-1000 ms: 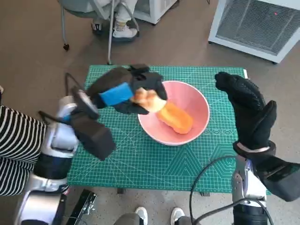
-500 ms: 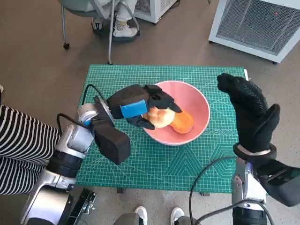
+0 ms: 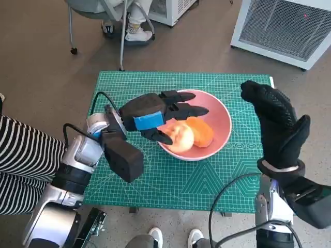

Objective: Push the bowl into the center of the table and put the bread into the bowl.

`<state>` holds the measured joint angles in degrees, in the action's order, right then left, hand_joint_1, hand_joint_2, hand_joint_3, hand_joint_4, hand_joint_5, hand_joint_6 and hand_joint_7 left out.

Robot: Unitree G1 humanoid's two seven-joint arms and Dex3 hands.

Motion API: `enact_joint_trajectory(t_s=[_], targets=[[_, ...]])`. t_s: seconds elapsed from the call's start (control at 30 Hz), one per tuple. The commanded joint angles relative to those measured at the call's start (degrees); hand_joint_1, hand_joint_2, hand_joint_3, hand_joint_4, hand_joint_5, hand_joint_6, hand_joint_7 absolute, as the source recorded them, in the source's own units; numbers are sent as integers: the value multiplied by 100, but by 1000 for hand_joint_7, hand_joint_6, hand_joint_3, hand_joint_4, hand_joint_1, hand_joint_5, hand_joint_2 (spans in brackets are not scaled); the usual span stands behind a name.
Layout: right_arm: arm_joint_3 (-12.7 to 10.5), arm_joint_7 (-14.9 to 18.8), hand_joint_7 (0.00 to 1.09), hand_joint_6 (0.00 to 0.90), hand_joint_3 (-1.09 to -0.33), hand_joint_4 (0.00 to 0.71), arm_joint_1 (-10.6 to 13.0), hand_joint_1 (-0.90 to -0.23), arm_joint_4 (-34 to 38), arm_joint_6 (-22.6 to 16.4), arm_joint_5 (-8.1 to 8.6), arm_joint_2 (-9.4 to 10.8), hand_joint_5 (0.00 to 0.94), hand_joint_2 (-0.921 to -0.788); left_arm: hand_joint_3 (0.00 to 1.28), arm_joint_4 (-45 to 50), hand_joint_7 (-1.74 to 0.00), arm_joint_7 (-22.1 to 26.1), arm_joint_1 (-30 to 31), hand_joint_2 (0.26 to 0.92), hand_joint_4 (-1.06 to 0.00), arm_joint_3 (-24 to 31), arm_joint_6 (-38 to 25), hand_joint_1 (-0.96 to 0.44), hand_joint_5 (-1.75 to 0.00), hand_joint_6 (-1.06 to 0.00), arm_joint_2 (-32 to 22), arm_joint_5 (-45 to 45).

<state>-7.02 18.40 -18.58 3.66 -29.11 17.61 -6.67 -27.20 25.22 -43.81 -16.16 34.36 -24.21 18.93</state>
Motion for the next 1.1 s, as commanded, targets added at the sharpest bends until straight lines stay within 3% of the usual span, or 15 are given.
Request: enact_joint_trajectory(t_s=[0.03,0.17,0.47,0.8,1.1], targets=[[-57,-59,444,58,-759,170,108,-701,9,122,-83,-52,2,-921,10,-258,0,201,-59,851,-38,299,-29,-574,0,-209,42,-620],[-70,-64,445,58,-759,175,82,-696,-2,143,-90,-69,4,-921,31,-441,0,471,-69,903,-9,525,-105,-631,0,-193,164,-1245],[-101,-107,448,63,-760,183,-55,-694,-74,268,-109,-136,7,-921,177,-280,-9,954,128,920,-16,1292,-659,-646,-6,-208,697,-2940],[-128,-224,450,66,-760,186,-366,-694,-140,514,-136,-223,7,-921,369,760,-15,573,724,921,-56,1816,-1078,-696,-23,-209,1439,-3924],[-138,-312,452,69,-760,188,-659,-696,-20,553,-261,-248,7,-921,394,815,-28,512,908,921,-68,2012,-1006,-676,-29,-215,1850,-4126]])
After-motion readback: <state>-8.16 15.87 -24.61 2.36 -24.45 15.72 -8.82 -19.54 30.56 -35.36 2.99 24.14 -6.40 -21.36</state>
